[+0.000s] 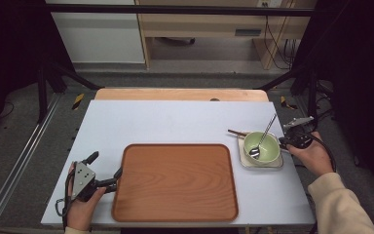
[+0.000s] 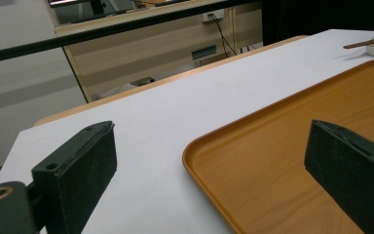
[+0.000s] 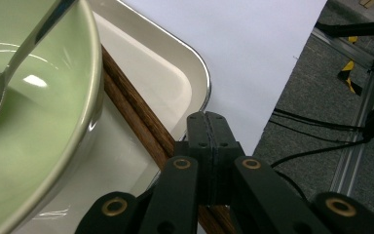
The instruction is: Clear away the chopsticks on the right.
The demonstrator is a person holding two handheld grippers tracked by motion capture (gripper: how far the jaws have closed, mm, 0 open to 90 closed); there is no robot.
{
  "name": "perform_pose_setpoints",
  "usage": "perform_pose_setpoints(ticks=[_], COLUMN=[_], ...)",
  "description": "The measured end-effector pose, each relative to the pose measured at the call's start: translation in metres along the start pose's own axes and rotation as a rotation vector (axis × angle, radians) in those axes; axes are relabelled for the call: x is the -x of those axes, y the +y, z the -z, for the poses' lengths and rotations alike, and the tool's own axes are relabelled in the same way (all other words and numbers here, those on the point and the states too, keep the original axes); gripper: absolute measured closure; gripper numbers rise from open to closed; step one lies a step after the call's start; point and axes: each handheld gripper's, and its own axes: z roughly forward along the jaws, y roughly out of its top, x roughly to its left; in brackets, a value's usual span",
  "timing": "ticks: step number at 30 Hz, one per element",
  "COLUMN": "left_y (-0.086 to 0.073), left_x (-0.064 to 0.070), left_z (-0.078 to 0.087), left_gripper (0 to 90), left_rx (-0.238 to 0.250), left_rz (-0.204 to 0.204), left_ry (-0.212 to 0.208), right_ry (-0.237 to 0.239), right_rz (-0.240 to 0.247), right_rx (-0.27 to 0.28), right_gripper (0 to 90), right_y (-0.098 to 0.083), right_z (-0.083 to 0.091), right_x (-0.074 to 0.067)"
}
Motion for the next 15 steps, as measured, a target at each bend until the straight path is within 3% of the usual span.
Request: perform_pose_setpoints(ticks=[15], left_y=[-0.0002], left_x=[0.0008], left_z=[-0.0006], left_gripper=[4.5], left_rx=[-0.005], left_rz=[-0.004], left_ry=[-0.001], right_ry=[0.019], right_rz=[0.001], right_rx=[0.014], right_gripper=[90.0], right_y=[-0.0036], right_z=[0.0047], right_x=[-0.0023])
